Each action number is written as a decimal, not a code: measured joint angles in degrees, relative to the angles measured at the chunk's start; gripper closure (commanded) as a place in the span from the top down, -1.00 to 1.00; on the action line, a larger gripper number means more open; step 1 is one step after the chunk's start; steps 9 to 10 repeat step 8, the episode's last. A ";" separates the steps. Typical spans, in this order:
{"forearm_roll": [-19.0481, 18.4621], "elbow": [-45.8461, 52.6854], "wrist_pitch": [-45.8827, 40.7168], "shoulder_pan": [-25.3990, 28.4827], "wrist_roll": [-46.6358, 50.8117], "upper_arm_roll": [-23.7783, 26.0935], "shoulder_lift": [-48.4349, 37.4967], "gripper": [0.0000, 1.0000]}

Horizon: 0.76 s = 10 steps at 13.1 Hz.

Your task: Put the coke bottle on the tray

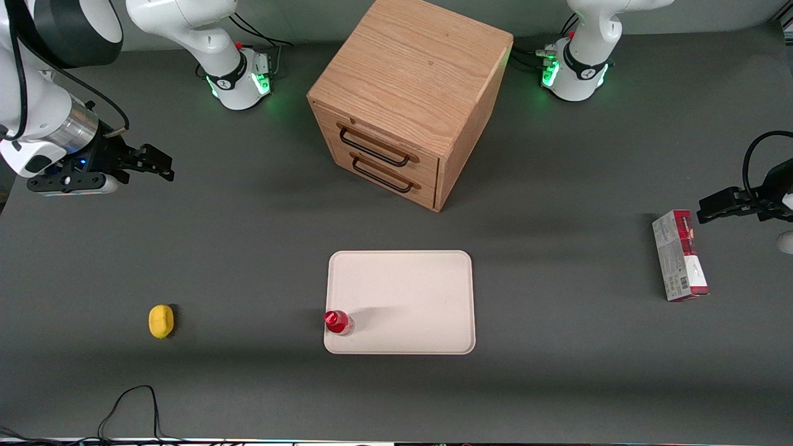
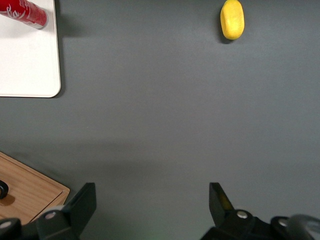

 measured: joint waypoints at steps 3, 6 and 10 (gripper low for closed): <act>4.77 5.06 -2.61 -11.33 -2.82 7.71 3.04 1.00; 5.45 7.85 -3.02 -14.52 -3.58 10.96 4.61 1.00; 5.48 9.45 -3.04 -13.66 -3.88 10.98 5.55 1.00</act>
